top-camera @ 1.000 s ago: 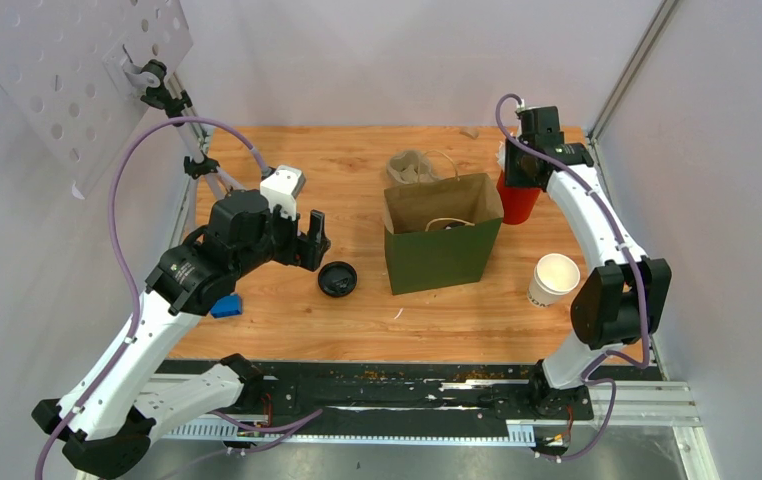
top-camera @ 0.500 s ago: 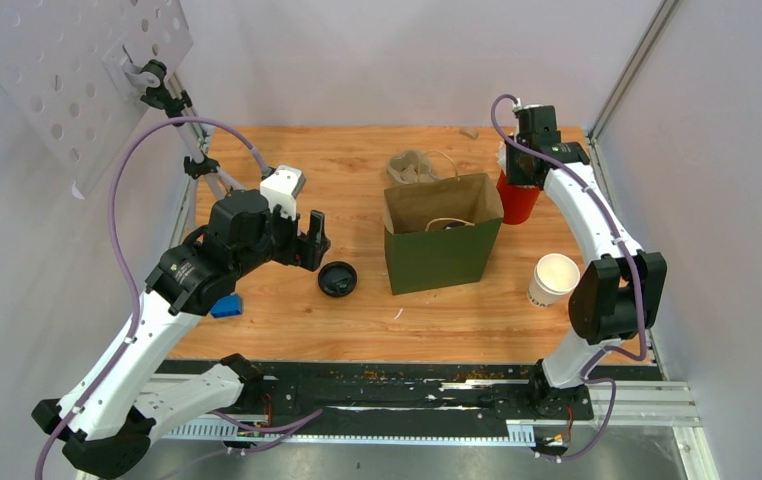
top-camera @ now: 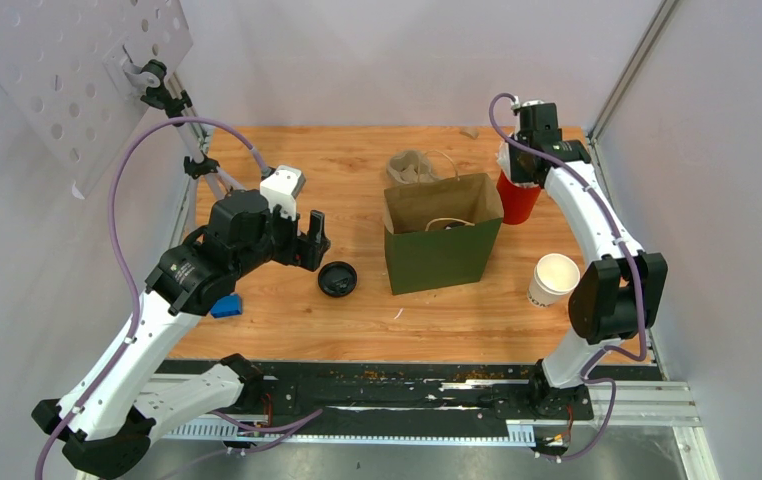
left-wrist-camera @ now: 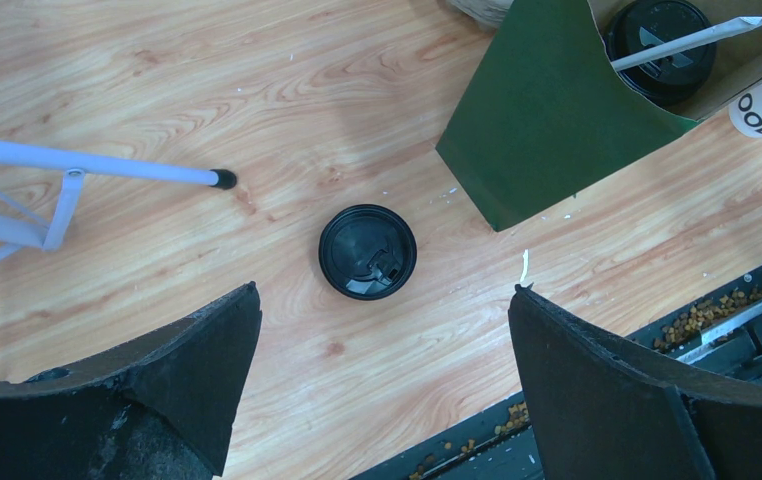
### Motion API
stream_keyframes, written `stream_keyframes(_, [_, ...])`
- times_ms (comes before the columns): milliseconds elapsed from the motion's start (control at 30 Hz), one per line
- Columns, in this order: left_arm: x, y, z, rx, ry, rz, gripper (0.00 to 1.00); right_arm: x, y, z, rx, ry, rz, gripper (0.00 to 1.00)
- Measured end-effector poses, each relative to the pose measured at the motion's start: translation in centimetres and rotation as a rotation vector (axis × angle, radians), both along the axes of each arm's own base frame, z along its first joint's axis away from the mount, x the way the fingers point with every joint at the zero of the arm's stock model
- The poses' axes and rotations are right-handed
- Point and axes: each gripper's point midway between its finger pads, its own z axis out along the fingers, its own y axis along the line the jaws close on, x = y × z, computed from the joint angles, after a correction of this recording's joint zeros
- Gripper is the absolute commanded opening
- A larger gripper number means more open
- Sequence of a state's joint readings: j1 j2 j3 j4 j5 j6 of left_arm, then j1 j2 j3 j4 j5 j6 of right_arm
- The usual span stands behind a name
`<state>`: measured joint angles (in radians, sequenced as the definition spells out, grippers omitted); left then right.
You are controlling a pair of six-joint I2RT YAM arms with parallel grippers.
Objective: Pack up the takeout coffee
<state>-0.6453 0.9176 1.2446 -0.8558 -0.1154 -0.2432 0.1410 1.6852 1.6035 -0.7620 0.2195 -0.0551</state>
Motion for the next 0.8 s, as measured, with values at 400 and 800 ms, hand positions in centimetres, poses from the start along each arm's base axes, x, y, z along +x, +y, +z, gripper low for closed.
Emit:
stream_keyframes(400, [0.0,0.0,0.0,-0.001,0.0,0.0,1.0,-1.1,0.0,2.5,0.006,0.005,-0.001,0.01])
stream_keyframes(800, [0.0,0.0,0.0,-0.001,0.001,-0.001,1.0,-5.7,-0.4,11.9,0.057,-0.128,-0.018,0.01])
